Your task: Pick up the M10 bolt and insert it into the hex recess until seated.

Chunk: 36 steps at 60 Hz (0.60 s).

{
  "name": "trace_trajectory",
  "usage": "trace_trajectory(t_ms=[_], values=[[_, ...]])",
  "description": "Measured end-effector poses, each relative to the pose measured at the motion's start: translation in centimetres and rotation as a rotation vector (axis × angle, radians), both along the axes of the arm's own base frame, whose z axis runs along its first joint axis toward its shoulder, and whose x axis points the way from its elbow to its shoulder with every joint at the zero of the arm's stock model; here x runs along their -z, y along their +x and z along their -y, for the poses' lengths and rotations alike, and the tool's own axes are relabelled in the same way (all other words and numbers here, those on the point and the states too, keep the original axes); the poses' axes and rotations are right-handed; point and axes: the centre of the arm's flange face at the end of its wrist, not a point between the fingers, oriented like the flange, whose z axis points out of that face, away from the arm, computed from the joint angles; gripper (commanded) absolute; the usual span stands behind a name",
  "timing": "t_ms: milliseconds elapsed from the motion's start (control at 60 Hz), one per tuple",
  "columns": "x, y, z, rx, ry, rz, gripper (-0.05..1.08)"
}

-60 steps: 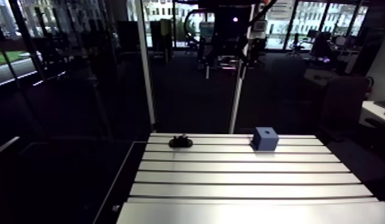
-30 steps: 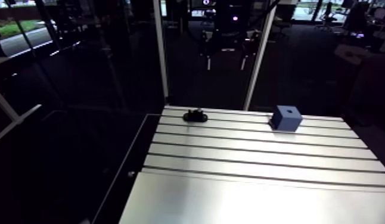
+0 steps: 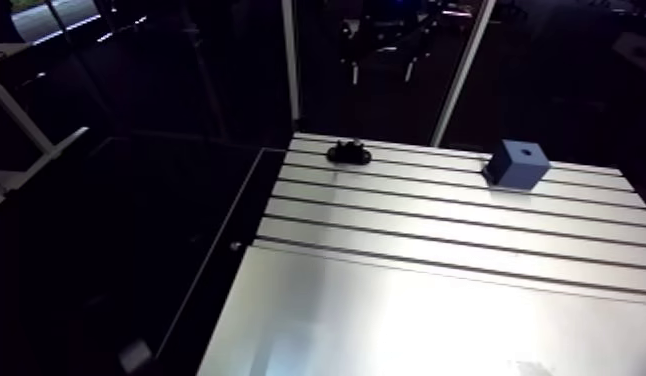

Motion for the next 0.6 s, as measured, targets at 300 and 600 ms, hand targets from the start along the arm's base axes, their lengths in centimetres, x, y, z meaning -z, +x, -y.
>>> trace_trajectory(t_ms=[300, 600], values=[[2.8, -1.1, 0.4, -0.045, 0.004, 0.014, 0.31], [6.1, -2.3, 0.6, -0.082, -0.004, 0.034, 0.45]])
